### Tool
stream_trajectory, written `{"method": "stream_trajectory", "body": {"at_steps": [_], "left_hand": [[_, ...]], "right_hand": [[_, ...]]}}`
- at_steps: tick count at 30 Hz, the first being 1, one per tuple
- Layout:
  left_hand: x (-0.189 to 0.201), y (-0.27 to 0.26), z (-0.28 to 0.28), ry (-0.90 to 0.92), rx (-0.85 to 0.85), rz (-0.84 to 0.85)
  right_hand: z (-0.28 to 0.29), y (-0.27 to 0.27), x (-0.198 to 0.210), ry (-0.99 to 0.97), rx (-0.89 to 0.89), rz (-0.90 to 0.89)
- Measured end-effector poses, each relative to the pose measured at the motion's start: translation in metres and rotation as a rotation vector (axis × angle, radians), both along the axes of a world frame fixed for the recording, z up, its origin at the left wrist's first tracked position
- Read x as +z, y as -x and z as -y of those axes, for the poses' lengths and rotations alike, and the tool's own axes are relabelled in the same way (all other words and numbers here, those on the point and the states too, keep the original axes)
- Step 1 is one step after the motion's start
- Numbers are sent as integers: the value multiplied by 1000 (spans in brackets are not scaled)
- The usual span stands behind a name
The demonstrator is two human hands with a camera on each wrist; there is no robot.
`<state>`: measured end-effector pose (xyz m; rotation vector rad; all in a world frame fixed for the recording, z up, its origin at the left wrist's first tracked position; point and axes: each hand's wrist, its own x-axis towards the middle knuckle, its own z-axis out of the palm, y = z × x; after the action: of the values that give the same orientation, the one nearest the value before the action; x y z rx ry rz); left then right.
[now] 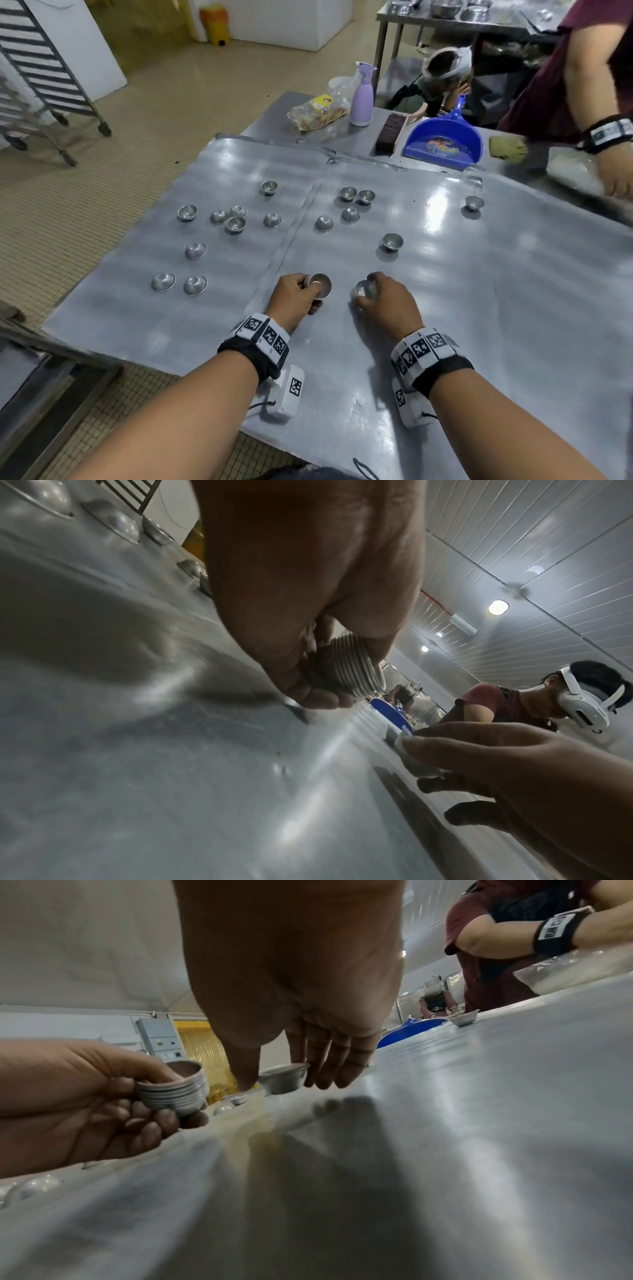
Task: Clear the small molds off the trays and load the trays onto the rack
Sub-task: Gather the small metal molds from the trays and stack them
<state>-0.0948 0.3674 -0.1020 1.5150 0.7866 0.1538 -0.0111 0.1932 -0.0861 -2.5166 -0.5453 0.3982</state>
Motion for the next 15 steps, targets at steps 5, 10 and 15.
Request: {"method": "stream_trajectory", "body": {"at_steps": [5,10,15], "left_hand": [[-1,-8,4,89,22,29],[9,-15,11,216,14,55],[15,-20,14,355,55,73]], "right_hand": [[2,10,7,-196,-27,-11],[-9,21,14,-348,-9,3],[-22,20,14,-348,3,8]]}}
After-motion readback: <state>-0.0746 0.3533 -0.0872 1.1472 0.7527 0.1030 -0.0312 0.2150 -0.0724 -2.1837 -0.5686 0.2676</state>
